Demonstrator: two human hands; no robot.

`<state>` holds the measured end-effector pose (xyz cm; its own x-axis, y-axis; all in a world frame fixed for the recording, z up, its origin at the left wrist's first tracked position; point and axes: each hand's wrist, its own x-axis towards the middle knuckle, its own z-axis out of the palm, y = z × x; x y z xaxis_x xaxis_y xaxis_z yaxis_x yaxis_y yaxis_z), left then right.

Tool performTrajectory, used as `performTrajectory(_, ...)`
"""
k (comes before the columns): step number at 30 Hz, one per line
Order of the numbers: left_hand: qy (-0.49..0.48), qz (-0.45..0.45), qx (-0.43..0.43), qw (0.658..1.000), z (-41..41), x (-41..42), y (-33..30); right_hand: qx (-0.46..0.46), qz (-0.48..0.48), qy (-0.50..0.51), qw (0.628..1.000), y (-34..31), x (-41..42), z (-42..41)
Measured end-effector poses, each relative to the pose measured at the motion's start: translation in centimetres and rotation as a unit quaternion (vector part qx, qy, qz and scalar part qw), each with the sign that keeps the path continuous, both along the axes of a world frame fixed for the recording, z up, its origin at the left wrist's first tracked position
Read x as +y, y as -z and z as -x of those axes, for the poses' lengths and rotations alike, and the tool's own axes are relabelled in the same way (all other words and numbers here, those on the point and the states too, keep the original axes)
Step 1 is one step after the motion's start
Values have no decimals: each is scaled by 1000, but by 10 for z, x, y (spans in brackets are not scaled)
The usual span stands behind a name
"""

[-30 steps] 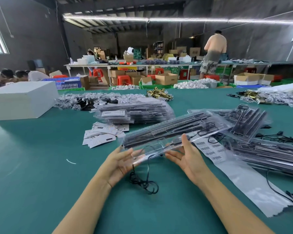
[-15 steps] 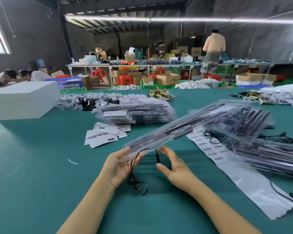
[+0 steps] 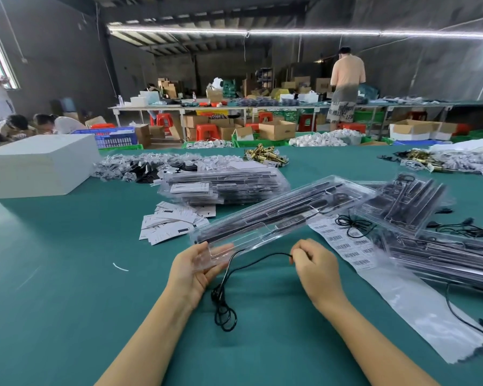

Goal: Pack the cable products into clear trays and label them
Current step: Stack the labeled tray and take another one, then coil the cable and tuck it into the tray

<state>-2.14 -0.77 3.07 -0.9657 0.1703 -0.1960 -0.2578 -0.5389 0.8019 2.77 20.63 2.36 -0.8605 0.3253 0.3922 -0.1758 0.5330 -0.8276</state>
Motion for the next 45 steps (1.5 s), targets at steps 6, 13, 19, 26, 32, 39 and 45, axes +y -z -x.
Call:
performTrajectory(6,-22,24,16,999,3,-7,-2,-5,132,-75,988,-19,18,1)
performTrajectory(13,0,124,44,991,9,-13,2,-45,550,-152,820,-21,39,6)
performTrajectory(19,-166,253,12,953,18,-24,15,-53,551,-134,822,-18,36,10)
performTrajectory(26,-283,661,101,687,9,-19,16,-37,512,-215,831,-21,30,4)
performTrajectory(32,-242,595,425,638,-16,23,0,-58,400,-271,874,-27,12,-1)
performTrajectory(39,-132,477,454,741,-26,44,8,-80,297,-245,919,-21,3,-3)
performTrajectory(45,-88,385,349,850,-19,39,12,-49,62,-180,980,-14,-8,-2)
